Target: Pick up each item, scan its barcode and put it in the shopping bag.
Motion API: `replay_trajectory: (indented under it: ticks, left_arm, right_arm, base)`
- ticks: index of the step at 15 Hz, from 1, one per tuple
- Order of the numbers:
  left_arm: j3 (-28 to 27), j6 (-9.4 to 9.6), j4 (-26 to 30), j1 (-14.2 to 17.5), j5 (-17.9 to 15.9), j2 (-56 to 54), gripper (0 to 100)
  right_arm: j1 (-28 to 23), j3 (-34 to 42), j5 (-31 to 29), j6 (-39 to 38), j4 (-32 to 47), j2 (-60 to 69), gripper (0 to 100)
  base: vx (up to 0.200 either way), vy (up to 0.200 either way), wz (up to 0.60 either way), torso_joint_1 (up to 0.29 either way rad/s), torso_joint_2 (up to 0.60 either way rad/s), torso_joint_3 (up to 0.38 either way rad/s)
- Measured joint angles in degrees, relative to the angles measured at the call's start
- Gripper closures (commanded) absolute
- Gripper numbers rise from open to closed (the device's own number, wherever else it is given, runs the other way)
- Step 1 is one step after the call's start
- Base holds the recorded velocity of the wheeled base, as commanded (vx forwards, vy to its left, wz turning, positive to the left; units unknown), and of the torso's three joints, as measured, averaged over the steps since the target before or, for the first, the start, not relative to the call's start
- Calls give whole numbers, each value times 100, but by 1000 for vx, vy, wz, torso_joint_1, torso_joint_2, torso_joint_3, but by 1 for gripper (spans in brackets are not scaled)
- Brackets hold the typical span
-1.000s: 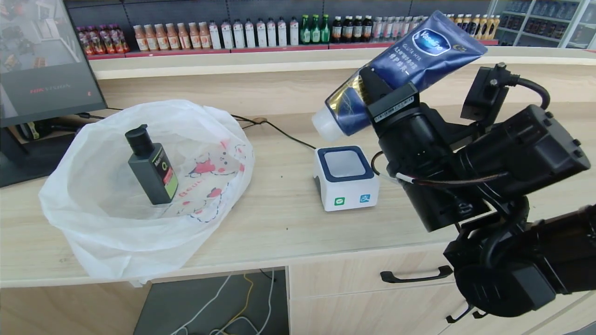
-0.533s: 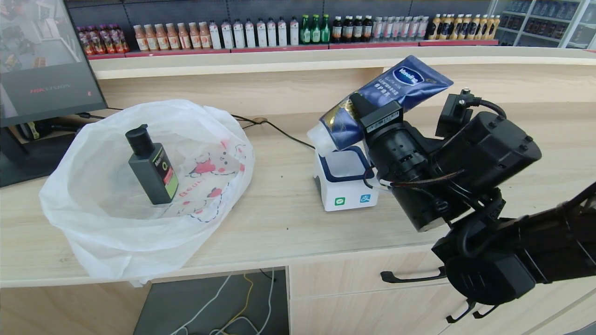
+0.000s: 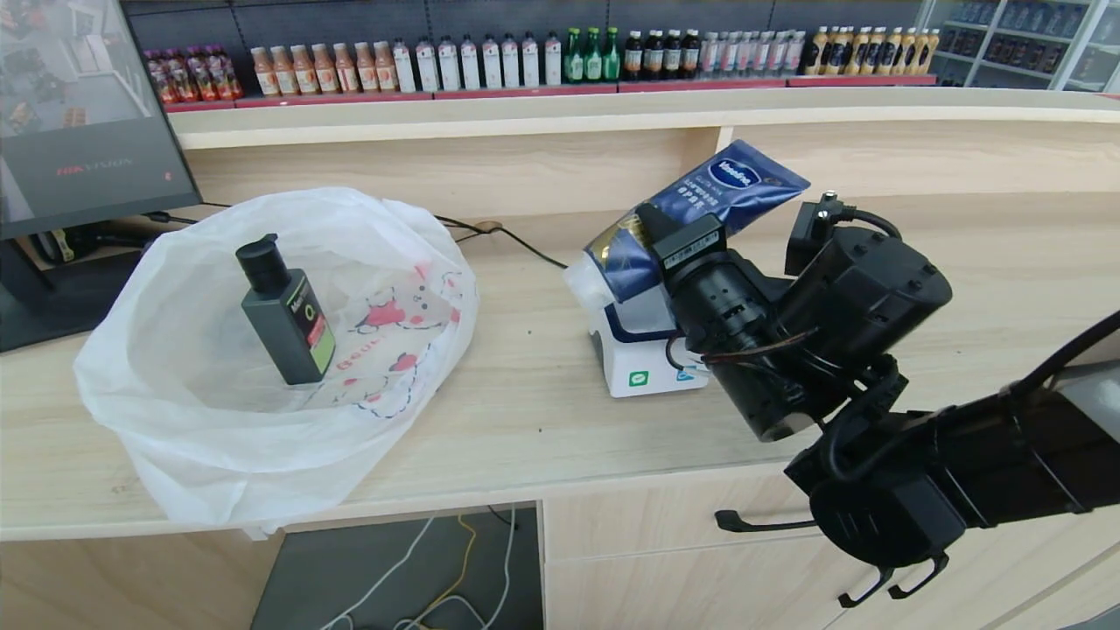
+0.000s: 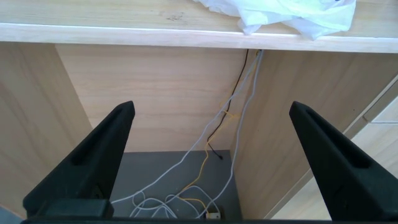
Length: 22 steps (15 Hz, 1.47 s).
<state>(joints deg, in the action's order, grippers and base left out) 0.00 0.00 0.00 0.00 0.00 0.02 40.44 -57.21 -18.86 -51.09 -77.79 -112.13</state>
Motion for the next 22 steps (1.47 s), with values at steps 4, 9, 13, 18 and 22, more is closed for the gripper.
replay_trajectory:
  ticks: [4, 9, 13, 18, 22]
  left_arm:
    - [0, 0, 2, 0, 0, 0, 0]
    - [0, 0, 0, 0, 0, 0, 0]
    - [0, 0, 0, 0, 0, 0, 0]
    - [0, 0, 0, 0, 0, 0, 0]
    - [0, 0, 0, 0, 0, 0, 0]
  right_arm:
    - [-6, -6, -5, -15, 6, -46, 100]
    - [-6, 16, -5, -20, 2, -116, 100]
    - [-6, 16, -11, -102, -27, -187, 100]
    - [-9, 16, -13, -110, -24, -207, 100]
    - [-6, 0, -13, -88, 4, -197, 100]
  base:
    - [0, 0, 0, 0, 0, 0]
    - [0, 0, 0, 0, 0, 0]
    - [0, 0, 0, 0, 0, 0]
    - [0, 0, 0, 0, 0, 0]
    - [0, 0, 0, 0, 0, 0]
